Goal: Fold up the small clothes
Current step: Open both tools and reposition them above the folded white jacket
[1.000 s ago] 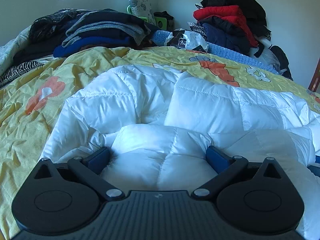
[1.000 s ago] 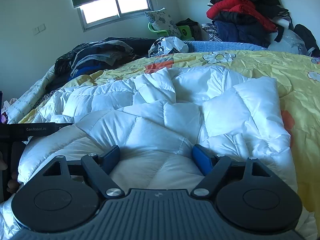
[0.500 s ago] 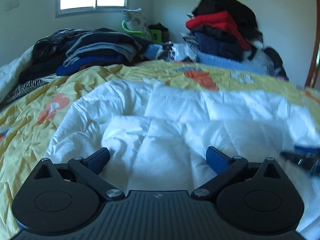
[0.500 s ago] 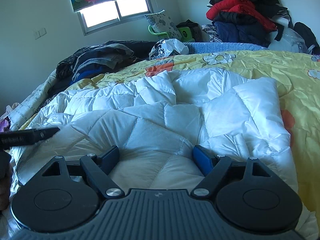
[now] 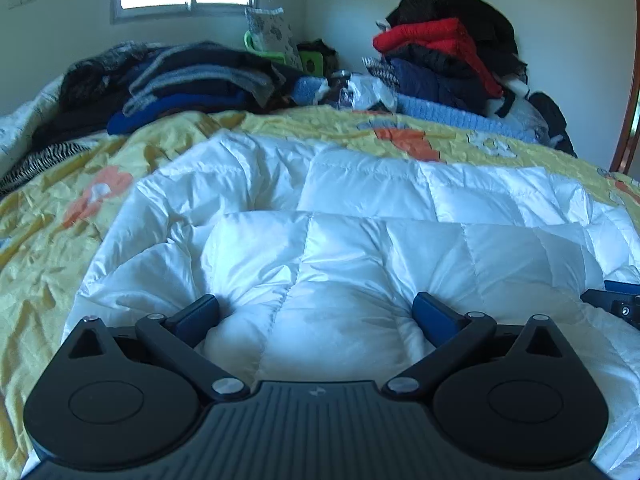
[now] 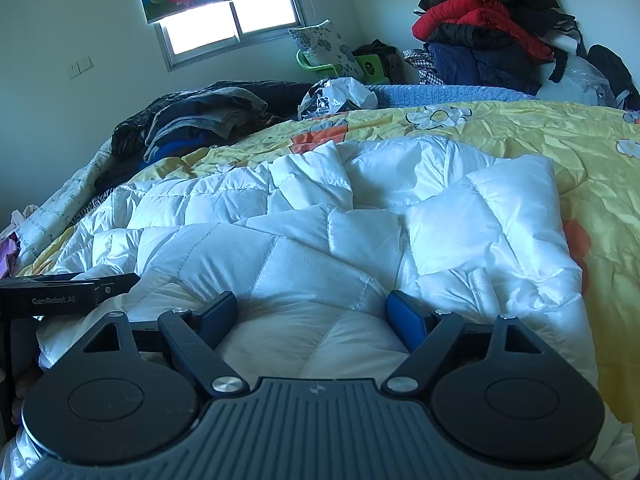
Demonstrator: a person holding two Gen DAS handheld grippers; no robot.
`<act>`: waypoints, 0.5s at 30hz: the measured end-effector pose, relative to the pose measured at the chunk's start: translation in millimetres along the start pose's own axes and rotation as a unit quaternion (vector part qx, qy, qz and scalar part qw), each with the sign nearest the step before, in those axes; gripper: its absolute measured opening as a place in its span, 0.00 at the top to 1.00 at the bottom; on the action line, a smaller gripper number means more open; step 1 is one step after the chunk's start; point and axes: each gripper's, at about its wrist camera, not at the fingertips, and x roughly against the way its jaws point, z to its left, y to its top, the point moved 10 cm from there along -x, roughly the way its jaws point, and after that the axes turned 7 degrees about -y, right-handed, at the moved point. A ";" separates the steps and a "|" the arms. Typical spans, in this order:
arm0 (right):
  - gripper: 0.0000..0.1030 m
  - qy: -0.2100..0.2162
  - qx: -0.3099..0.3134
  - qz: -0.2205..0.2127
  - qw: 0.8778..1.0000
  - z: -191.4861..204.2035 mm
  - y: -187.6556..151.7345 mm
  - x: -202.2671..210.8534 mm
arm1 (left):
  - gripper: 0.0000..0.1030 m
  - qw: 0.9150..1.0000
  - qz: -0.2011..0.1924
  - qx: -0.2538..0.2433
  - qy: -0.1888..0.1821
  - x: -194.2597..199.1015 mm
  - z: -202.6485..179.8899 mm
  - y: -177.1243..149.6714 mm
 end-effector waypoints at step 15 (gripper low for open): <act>0.03 0.028 0.045 -0.022 0.998 30.5 -69.6 185.2 | 0.00 1.000 0.008 0.028 -0.002 215.2 -3.6 -82.6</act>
